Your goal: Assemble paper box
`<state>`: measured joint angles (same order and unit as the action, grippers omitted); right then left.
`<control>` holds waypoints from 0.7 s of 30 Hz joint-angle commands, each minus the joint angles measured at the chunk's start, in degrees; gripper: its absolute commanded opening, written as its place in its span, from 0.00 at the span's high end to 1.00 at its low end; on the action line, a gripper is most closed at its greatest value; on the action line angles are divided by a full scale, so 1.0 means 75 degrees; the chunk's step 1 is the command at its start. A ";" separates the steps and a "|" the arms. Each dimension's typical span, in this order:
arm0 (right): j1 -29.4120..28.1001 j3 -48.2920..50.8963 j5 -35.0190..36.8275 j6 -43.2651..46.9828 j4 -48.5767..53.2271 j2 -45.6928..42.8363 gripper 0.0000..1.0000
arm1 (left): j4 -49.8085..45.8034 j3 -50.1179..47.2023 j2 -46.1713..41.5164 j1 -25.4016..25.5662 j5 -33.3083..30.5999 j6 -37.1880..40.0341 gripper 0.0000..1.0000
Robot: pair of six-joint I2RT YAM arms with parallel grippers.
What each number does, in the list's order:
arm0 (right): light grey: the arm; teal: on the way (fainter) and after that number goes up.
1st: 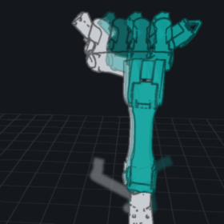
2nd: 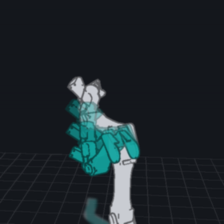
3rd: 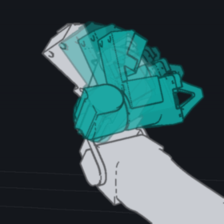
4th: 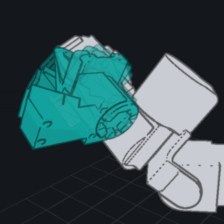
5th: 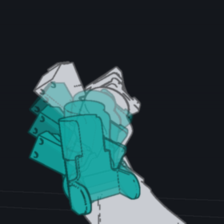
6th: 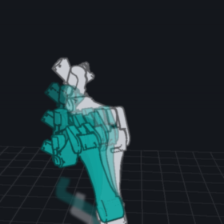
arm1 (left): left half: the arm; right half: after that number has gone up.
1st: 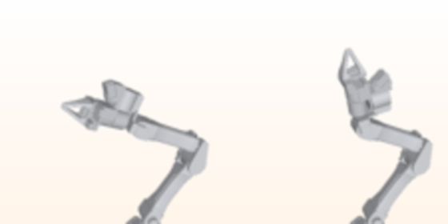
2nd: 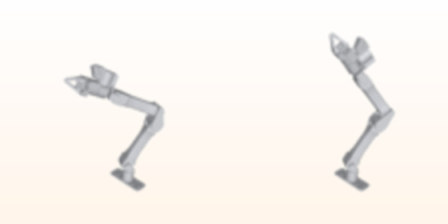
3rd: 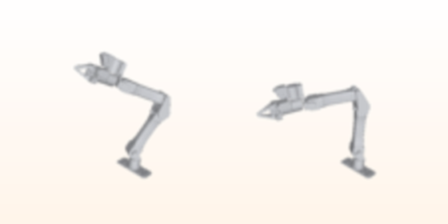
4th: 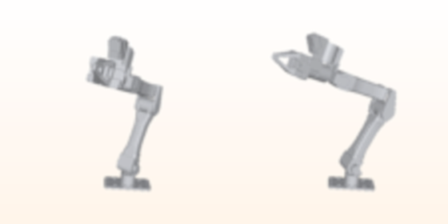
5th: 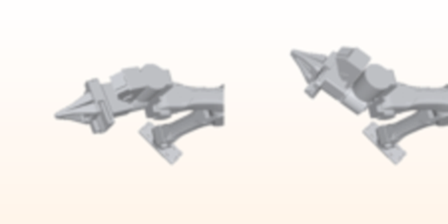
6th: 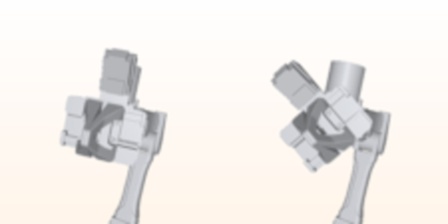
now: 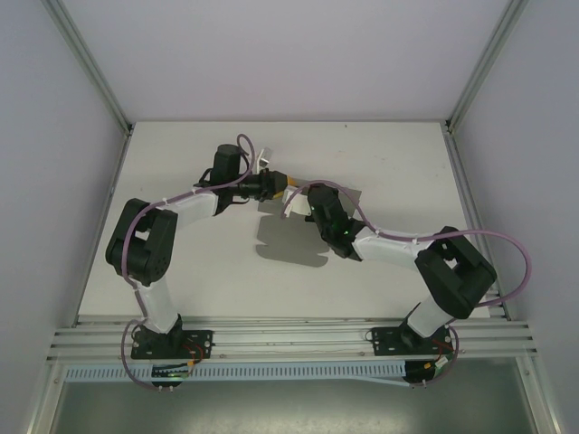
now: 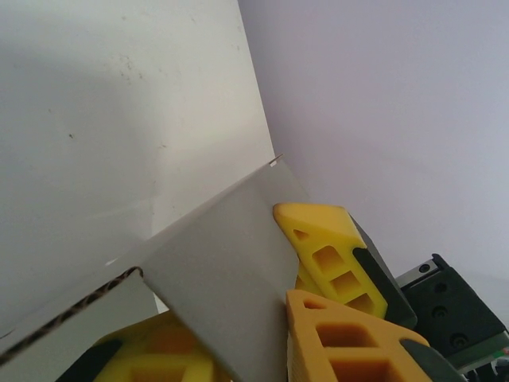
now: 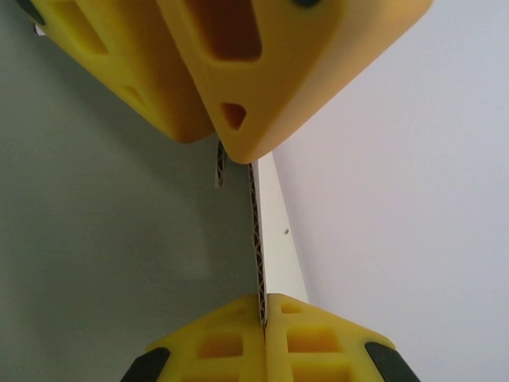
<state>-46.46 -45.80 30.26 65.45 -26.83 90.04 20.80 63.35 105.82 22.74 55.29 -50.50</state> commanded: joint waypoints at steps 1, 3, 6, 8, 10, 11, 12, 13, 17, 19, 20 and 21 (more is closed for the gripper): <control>-0.0217 0.0162 -0.0591 -0.0367 -0.0310 -0.0180 1.00 | 0.0388 0.0109 0.0056 0.0164 -0.0027 0.0004 0.79; -0.0219 0.0148 -0.0501 -0.0383 -0.0266 -0.0216 1.00 | 0.0303 0.0043 -0.0060 0.0155 -0.0025 0.0104 0.73; -0.0151 0.0212 -0.0407 -0.0348 -0.0242 -0.0365 1.00 | -0.0407 -0.0162 -0.0536 0.0155 -0.0315 0.0799 0.59; -0.0051 0.0198 -0.0441 -0.0392 -0.0080 -0.0515 1.00 | -0.1259 -0.0335 -0.0997 0.0156 -0.0926 0.1578 0.51; 0.0090 0.0174 -0.0643 -0.0465 0.0272 -0.0705 1.00 | -0.1801 -0.0767 -0.1623 0.0116 -0.1551 0.2158 0.46; 0.0152 0.0126 -0.0724 -0.0515 0.0475 -0.0791 1.00 | -0.1866 -0.1001 -0.1867 0.0062 -0.1667 0.2351 0.41; 0.0218 0.0106 -0.0801 -0.0574 0.0621 -0.0867 1.00 | -0.1854 -0.1313 -0.2113 -0.0047 -0.1682 0.2504 0.39; 0.0275 0.0095 -0.0903 -0.0607 0.0770 -0.0955 1.00 | -0.1789 -0.1603 -0.2306 -0.0189 -0.1644 0.2569 0.37; 0.0581 -0.0093 -0.1648 -0.0923 0.1699 -0.1318 1.00 | -0.1268 -0.2779 -0.2881 -0.0957 -0.1260 0.2852 0.29; 0.0753 -0.0263 -0.2136 -0.1132 0.2311 -0.1461 1.00 | -0.1196 -0.3167 -0.3148 -0.1104 -0.1452 0.3455 0.23; 0.0822 -0.0344 -0.2342 -0.1244 0.2482 -0.1499 1.00 | -0.1286 -0.3224 -0.3252 -0.1108 -0.1590 0.3933 0.20; 0.0871 -0.0408 -0.2519 -0.1310 0.2641 -0.1523 1.00 | -0.1191 -0.3294 -0.3331 -0.1101 -0.1725 0.4224 0.15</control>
<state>-40.97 -46.15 17.98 59.33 -13.56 80.60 10.98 40.29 83.24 14.31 44.25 -28.47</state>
